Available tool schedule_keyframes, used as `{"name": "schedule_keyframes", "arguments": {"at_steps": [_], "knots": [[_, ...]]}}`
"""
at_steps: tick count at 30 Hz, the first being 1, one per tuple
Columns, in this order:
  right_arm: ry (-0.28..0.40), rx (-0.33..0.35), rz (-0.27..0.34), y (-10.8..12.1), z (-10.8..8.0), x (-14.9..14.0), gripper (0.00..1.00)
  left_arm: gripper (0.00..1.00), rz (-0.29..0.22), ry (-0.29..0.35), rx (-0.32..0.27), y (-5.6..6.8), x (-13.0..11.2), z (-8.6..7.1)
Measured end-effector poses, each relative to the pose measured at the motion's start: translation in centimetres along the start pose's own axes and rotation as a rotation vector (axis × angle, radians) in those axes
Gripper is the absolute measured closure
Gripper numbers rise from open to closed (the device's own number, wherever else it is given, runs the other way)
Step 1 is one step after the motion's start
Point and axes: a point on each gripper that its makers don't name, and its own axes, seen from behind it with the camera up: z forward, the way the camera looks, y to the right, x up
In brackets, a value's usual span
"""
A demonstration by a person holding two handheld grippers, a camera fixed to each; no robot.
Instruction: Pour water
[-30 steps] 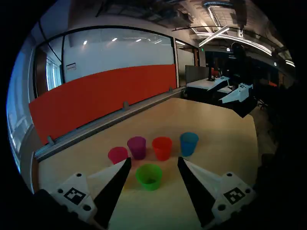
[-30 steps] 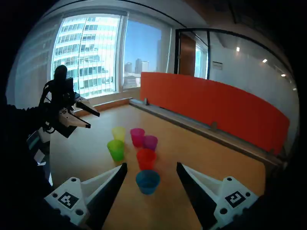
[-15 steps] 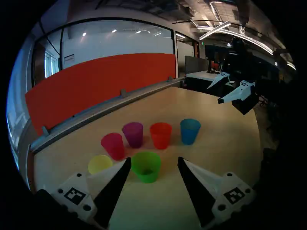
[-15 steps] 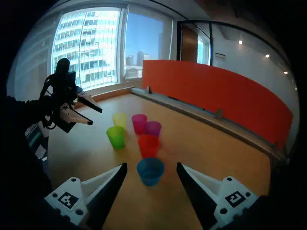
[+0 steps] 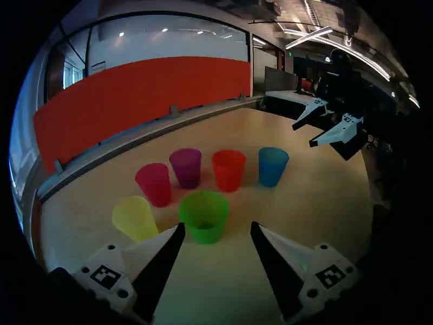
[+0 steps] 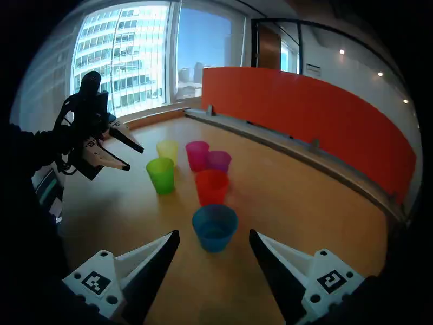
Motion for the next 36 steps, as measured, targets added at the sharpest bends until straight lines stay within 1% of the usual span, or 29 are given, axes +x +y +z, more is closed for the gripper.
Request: {"name": "schedule_keyframes", "arguments": {"at_steps": [11, 16, 21, 36], "knots": [[-0.045, 0.006, 0.006, 0.0, 2.4, -2.3, 0.00, 0.10, -0.018, -0.063, 0.008, -1.2, -2.4, 1.7], [-0.065, 0.008, 0.016, 0.1, 3.4, -3.3, 0.00, 0.10, -0.010, -0.090, 0.007, -1.6, -3.2, 2.8], [-0.079, 0.005, 0.015, 0.2, 4.3, -4.0, 0.00, 0.10, 0.008, -0.112, 0.009, -2.0, -3.7, 3.9], [-0.102, 0.006, 0.021, 0.4, 7.0, -4.5, 0.00, 0.10, 0.006, -0.141, -0.002, -2.7, -3.9, 6.7]]}}
